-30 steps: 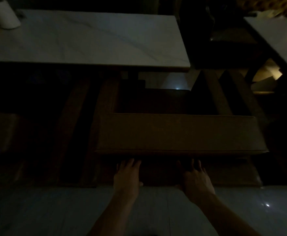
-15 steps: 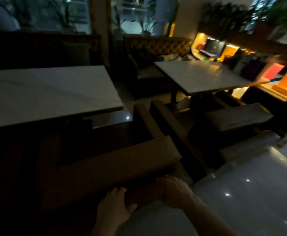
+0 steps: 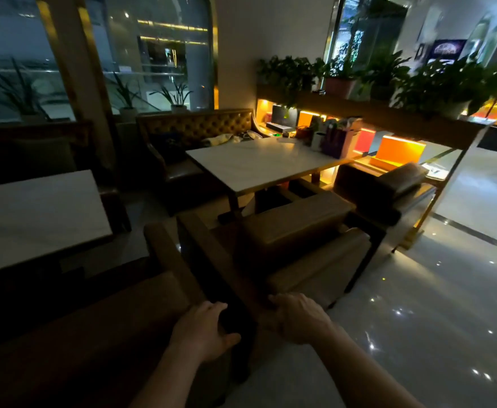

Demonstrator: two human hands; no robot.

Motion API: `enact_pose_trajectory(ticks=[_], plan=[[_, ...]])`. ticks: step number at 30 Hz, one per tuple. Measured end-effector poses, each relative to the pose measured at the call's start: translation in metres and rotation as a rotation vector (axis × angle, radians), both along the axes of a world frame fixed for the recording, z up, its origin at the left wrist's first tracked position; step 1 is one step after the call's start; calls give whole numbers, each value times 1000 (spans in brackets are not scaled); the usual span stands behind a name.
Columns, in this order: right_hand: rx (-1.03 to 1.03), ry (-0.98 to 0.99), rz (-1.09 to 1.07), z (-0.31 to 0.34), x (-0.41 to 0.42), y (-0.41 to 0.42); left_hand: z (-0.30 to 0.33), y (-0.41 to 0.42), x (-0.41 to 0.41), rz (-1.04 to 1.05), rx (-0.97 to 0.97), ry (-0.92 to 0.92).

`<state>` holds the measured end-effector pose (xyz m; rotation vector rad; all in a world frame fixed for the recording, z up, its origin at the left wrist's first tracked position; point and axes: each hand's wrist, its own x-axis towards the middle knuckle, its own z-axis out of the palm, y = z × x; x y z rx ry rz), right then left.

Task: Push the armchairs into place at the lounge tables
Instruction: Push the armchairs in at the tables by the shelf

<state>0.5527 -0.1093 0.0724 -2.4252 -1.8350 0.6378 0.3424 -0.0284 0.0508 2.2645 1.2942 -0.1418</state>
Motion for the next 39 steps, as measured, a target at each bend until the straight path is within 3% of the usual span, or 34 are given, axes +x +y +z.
enact_pose_trajectory(ticks=[8, 14, 24, 30, 39], plan=[[56, 5, -96, -5, 156, -50, -3, -38, 155, -37, 42, -61], [27, 26, -138, -38, 242, -38, -33, -14, 241, -44, 31, -40], [-220, 0, -74, -84, 388, 51, -111, 83, 375, 64, -39, -73], [-213, -25, -17, -102, 451, 120, -132, 123, 409, 137, -34, -41], [-209, -77, 275, -178, 513, 224, -174, 169, 452, 241, -56, 65]])
